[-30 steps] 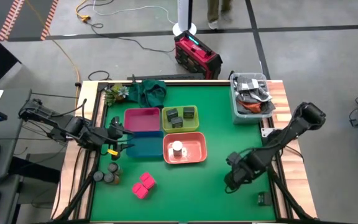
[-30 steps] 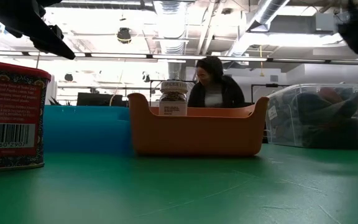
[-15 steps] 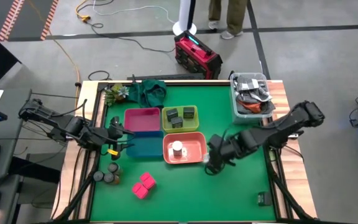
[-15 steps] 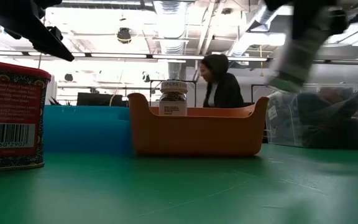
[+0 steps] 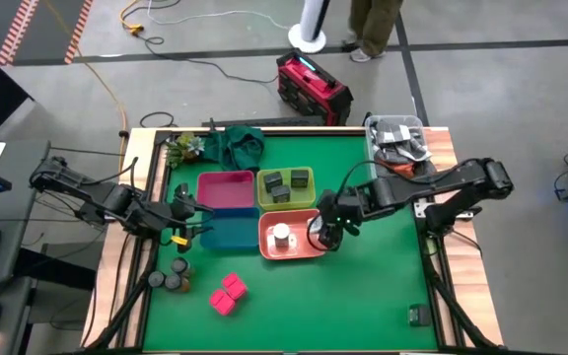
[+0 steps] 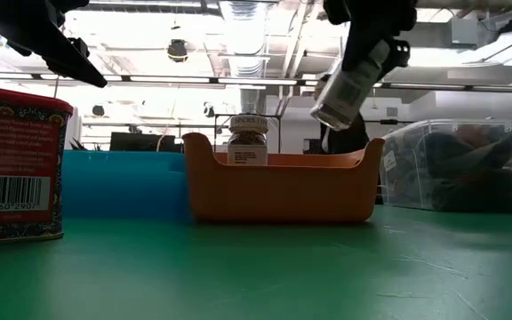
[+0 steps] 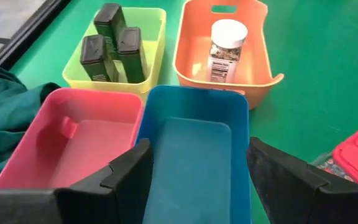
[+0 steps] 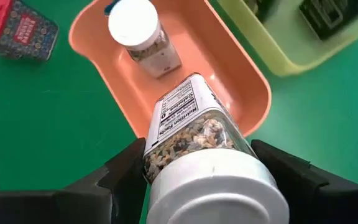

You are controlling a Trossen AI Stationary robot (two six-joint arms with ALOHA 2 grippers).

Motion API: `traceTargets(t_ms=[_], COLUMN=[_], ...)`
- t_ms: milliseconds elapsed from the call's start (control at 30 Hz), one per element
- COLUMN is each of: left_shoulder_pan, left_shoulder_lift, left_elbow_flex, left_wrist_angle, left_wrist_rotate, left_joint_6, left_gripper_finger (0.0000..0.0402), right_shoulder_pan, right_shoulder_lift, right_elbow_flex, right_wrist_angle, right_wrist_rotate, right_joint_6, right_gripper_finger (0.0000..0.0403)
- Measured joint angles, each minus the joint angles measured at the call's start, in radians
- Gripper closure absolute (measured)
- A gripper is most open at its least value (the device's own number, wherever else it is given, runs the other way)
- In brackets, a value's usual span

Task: Sort spices by type
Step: Put the white seasoning bottle into the orange bin, then put the top right black seasoning bottle into the blue bin

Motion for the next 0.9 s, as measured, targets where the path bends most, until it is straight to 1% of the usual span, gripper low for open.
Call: traceTargets(t_ms=[67, 133, 233, 300, 433, 600, 767, 900], left_shoulder_pan=[0.0, 0.0, 0.0, 0.0, 0.0, 0.0, 0.0, 0.0], left_shoulder_lift=[0.0, 0.0, 0.0, 0.0, 0.0, 0.0, 0.0, 0.0], left_elbow_flex=[0.0, 0.0, 0.0, 0.0, 0.0, 0.0, 0.0, 0.0], left_wrist_angle=[0.0, 0.0, 0.002, 0.003, 0.001, -0.009, -0.03, -0.03], left_wrist_rotate=[-0.02, -0.046, -0.076, -0.08, -0.08, -0.079, -0.077, -0.069], left_joint_6=[-0.001, -0.001, -0.001, -0.001, -0.001, -0.001, -0.006, -0.01], left_gripper_finger=[0.0157, 0.0157, 0.0157, 0.0157, 0.0157, 0.0157, 0.0157, 0.0157], right_shoulder_pan=[-0.011, -0.026, -0.042, -0.049, -0.057, -0.057, -0.056, -0.059], right_shoulder_lift=[0.018, 0.049, 0.134, 0.199, 0.325, 0.457, 0.542, 0.558], right_elbow_flex=[0.002, 0.005, 0.049, 0.108, 0.258, 0.406, 0.435, 0.435], right_wrist_angle=[0.008, 0.002, -0.013, -0.039, -0.145, -0.231, -0.245, -0.247], right_wrist_rotate=[-0.009, -0.042, -0.094, -0.109, -0.109, -0.109, -0.109, -0.109], right_joint_6=[-0.035, -0.063, -0.115, -0.161, -0.26, -0.377, -0.444, -0.451], right_gripper_finger=[0.0126, 0.0126, 0.0126, 0.0126, 0.0125, 0.0112, 0.01, 0.009])
